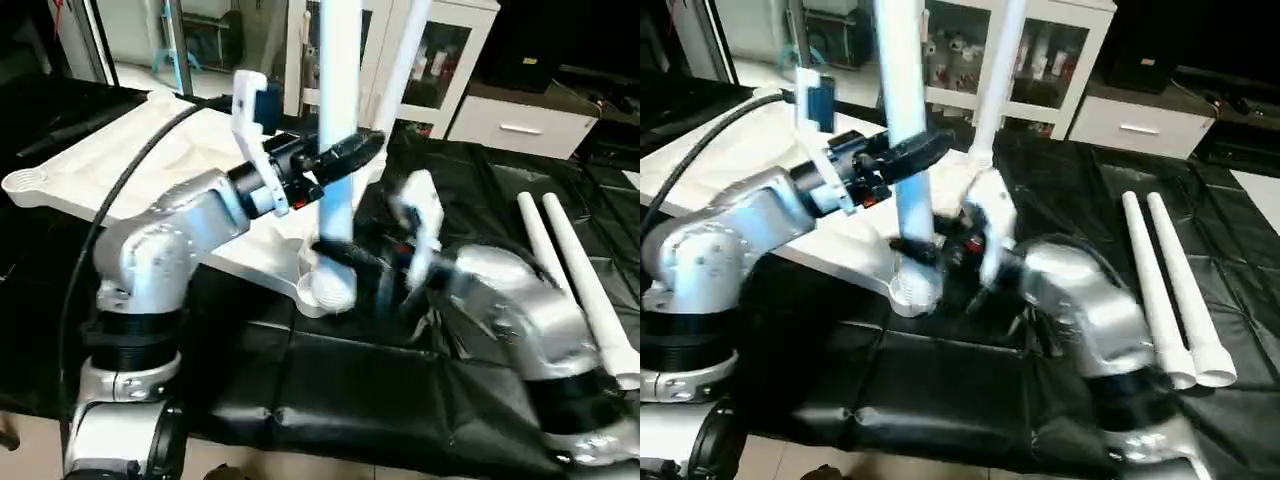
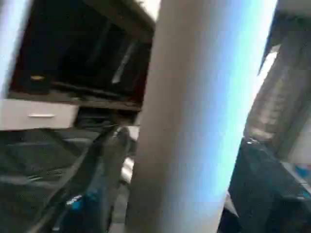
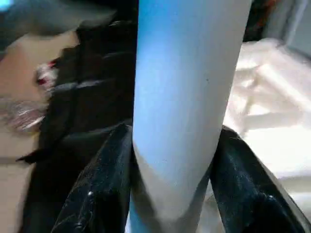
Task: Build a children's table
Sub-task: Pick table leg
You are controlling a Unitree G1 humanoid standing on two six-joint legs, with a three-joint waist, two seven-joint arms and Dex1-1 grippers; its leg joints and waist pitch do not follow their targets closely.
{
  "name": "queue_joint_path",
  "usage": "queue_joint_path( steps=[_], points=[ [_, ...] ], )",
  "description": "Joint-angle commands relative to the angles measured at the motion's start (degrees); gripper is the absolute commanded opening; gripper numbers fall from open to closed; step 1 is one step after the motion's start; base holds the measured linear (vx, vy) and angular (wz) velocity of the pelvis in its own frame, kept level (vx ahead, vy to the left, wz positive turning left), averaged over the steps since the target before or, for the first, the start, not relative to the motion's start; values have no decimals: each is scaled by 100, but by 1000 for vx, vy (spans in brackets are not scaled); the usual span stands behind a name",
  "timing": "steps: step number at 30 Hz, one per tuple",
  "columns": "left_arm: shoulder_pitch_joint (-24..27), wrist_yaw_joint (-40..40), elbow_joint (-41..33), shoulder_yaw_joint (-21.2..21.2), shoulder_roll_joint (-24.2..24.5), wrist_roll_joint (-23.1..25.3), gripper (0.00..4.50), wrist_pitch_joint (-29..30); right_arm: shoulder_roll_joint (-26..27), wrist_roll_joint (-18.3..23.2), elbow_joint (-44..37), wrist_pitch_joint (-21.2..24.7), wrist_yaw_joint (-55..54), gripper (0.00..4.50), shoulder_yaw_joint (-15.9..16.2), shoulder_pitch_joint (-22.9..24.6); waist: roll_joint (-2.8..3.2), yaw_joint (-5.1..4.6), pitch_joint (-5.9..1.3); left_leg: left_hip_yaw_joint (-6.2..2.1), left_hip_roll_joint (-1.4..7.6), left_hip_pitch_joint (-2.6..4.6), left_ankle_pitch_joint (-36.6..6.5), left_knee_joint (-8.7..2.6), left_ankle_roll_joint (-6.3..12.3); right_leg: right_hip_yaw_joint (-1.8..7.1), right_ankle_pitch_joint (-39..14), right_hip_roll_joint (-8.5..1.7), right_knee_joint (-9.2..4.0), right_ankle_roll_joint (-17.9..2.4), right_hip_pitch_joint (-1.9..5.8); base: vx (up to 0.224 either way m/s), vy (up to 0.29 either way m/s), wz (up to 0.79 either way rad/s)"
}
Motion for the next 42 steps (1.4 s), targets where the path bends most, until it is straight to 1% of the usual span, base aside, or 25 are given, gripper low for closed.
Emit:
queue_joint_path(
  steps=[1,2,3,4,5,6,10,11,12,13,15,17,18,21,23,24,25,26,30,31,32,38,39,41,42],
  points=[
    [4,-148,-111,134,-24,-339,342,225,-245,335,-241,235,403,184,-189,26,45,30,-395,0,107,31,-880,-355,-52,281,-1141,-399,-419,-765,341,0,0,0],
    [-8,-161,-115,199,-38,-459,351,290,-340,444,-271,316,521,184,-235,43,42,21,-383,-5,100,14,-926,-362,-47,273,-1283,-403,-436,-749,340,0,0,0],
    [-22,-164,-114,258,-56,-581,351,348,-403,521,-272,377,590,184,-281,45,42,21,-383,-5,100,14,-926,-362,-47,273,-1283,-403,-436,-749,340,0,0,0],
    [-35,-244,-114,307,-48,-764,351,418,-545,641,-275,494,740,184,-344,45,31,21,-390,-6,98,15,-937,-353,-51,267,-1433,-404,-447,-715,335,0,0,0],
    [-35,-244,-114,307,-48,-764,351,418,-545,641,-275,494,740,184,-344,45,34,27,-388,-7,99,22,-931,-354,-53,267,-1466,-403,-455,-708,328,0,0,0],
    [-31,-313,-121,298,-32,-810,351,437,-590,688,-282,546,797,184,-365,44,17,24,-387,-4,101,16,-917,-354,-47,266,-1493,-397,-464,-690,324,0,0,0],
    [17,-434,-151,248,20,-926,351,507,-641,876,-340,707,933,184,-438,43,22,28,-400,-12,107,12,-810,-351,-31,263,-1392,-399,-440,-703,326,0,0,0],
    [82,-570,-216,179,83,-946,351,535,-666,953,-367,772,970,184,-440,44,32,29,-398,-12,108,15,-813,-353,-31,262,-1389,-400,-443,-706,323,0,0,0],
    [82,-570,-216,179,83,-946,351,535,-666,953,-367,772,970,184,-440,44,27,26,-404,-16,114,10,-781,-354,-38,262,-1337,-402,-429,-718,331,0,0,0],
    [125,-655,-265,126,132,-938,351,552,-698,1005,-385,820,1000,184,-429,44,33,26,-401,-15,112,16,-772,-356,-47,262,-1318,-398,-430,-728,327,0,0,0],
    [164,-714,-314,68,194,-938,324,588,-738,1032,-415,885,1047,184,-408,54,35,29,-400,-14,111,14,-779,-355,-51,263,-1325,-399,-432,-721,330,0,0,0],
    [191,-768,-356,-79,282,-807,317,537,-789,1059,-471,956,1099,184,-365,81,40,30,-398,-13,114,19,-804,-357,-58,265,-1359,-397,-438,-708,323,0,0,0],
    [189,-757,-351,-93,287,-791,314,528,-793,1057,-475,962,1102,184,-359,85,46,40,-396,-14,116,27,-831,-359,-68,263,-1408,-399,-440,-703,318,0,0,0],
    [167,-714,-311,-105,296,-772,278,507,-801,1049,-486,979,1093,184,-352,94,48,55,-394,-13,113,23,-877,-361,-112,263,-1501,-405,-454,-670,318,0,0,0],
    [155,-724,-271,-85,291,-751,273,506,-817,1063,-501,1001,1094,184,-344,92,47,57,-391,-18,114,24,-905,-365,-124,263,-1529,-404,-455,-654,321,0,0,0],
    [155,-725,-270,-84,291,-751,258,506,-818,1064,-502,1003,1094,184,-344,92,43,59,-397,-18,113,24,-877,-362,-125,263,-1503,-403,-448,-643,324,0,0,0],
    [156,-733,-263,-80,293,-751,258,504,-825,1074,-505,1012,1095,184,-342,91,43,58,-397,-18,114,22,-862,-362,-124,265,-1480,-403,-447,-648,323,0,0,0],
    [158,-747,-249,-86,311,-756,232,485,-844,1074,-514,1025,1102,184,-329,93,42,58,-397,-15,110,21,-849,-359,-118,265,-1446,-402,-447,-664,323,0,0,0],
    [147,-708,-208,-73,317,-780,224,452,-855,1074,-526,1039,1122,184,-327,98,45,61,-401,-17,114,21,-826,-359,-113,264,-1354,-401,-433,-696,324,0,0,0],
    [146,-700,-207,-71,315,-781,194,452,-859,1076,-528,1039,1126,184,-326,100,35,62,-401,-14,114,22,-830,-358,-115,263,-1359,-402,-437,-703,324,0,0,0],
    [146,-693,-208,-68,313,-779,189,452,-860,1075,-529,1039,1126,184,-326,100,43,66,-402,-18,117,23,-831,-359,-120,263,-1358,-405,-432,-708,325,0,0,0],
    [131,-579,-213,-80,308,-635,175,361,-874,1069,-545,1045,1127,184,-328,108,32,77,-400,-15,116,22,-826,-357,-115,265,-1408,-407,-439,-680,325,0,0,0],
    [121,-555,-216,-99,311,-580,175,313,-874,1062,-545,1044,1125,184,-330,108,32,78,-398,-13,115,23,-828,-356,-117,266,-1415,-406,-441,-675,322,0,0,0],
    [73,-448,-268,-203,333,-292,175,68,-862,1008,-531,997,1100,184,-327,105,32,84,-400,-15,121,22,-820,-359,-117,268,-1417,-409,-442,-650,325,0,0,0],
    [73,-448,-268,-203,333,-292,175,68,-862,1008,-531,997,1100,184,-327,105,31,92,-400,-14,120,25,-817,-359,-122,269,-1426,-411,-444,-636,323,0,0,0]
  ],
)
